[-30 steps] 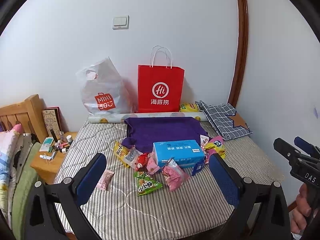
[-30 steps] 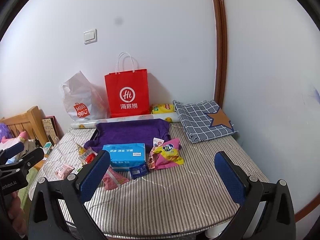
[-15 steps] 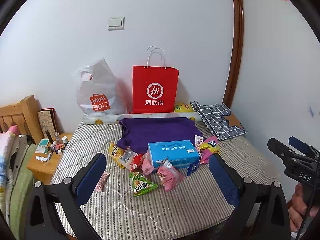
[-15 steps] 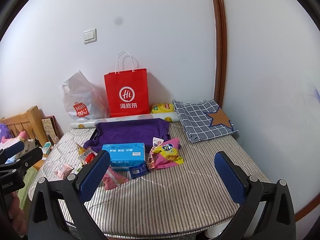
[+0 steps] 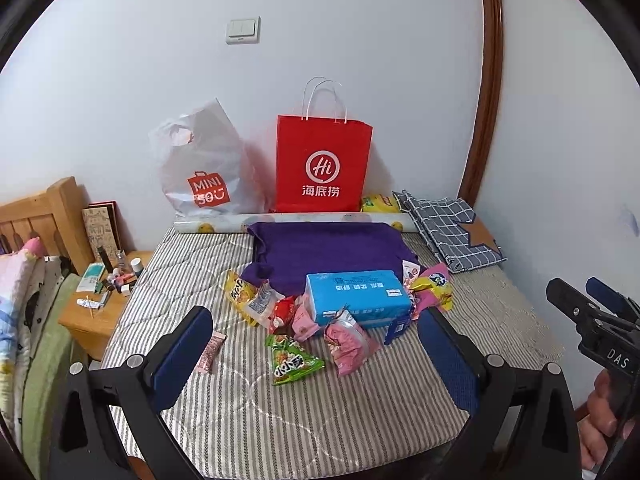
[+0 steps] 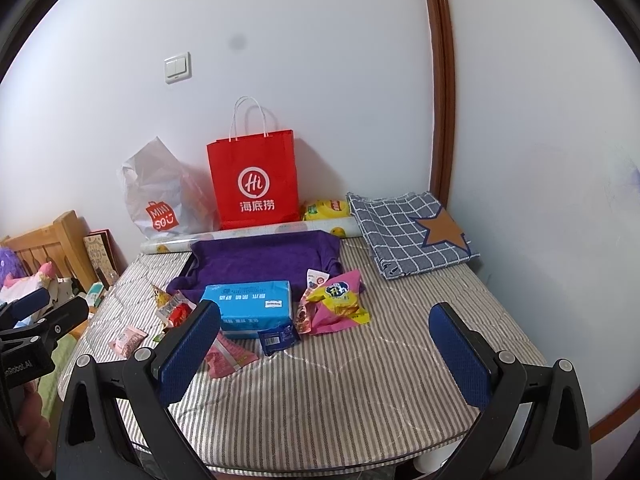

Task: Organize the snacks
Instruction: 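Grasp the pink candy packet with the left tool while the right tool grasps the yellow-pink chip bag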

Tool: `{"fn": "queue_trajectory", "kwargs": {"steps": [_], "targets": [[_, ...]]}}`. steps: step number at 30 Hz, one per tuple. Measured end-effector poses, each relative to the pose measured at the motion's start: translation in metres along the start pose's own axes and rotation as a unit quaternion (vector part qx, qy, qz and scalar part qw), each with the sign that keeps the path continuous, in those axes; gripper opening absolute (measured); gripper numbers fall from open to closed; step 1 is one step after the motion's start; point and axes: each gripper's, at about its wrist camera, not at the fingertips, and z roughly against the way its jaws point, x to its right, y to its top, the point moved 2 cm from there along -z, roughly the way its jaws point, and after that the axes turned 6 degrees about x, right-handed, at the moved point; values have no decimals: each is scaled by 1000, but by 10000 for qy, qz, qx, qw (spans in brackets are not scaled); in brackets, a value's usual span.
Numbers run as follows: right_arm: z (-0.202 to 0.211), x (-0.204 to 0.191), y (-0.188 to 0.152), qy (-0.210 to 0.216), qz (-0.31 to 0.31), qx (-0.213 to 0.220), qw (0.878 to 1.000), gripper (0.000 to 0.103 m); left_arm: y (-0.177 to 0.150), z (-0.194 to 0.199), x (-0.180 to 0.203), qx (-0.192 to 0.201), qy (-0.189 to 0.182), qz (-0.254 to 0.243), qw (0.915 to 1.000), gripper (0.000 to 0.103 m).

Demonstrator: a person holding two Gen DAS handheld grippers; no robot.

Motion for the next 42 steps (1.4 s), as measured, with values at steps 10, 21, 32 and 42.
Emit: {"fn": "queue_trajectory", "kwargs": {"steps": [10, 21, 32, 42], "targets": [[-22, -5, -13, -131, 40, -173, 9998, 103, -7, -14, -16, 157, 212, -33, 9996, 103], [-70, -7, -41, -1, 231, -373, 9990, 103, -32, -73, -76, -511, 571, 297, 9966, 103], [-132, -1, -77, 170, -103, -867, 9960, 102, -87, -132, -140, -1235, 1144, 410, 9849, 102], [-157, -1, -88, 394, -228, -1004, 9939, 97, -101, -167, -158, -1458, 1110, 426, 9821, 102]]}}
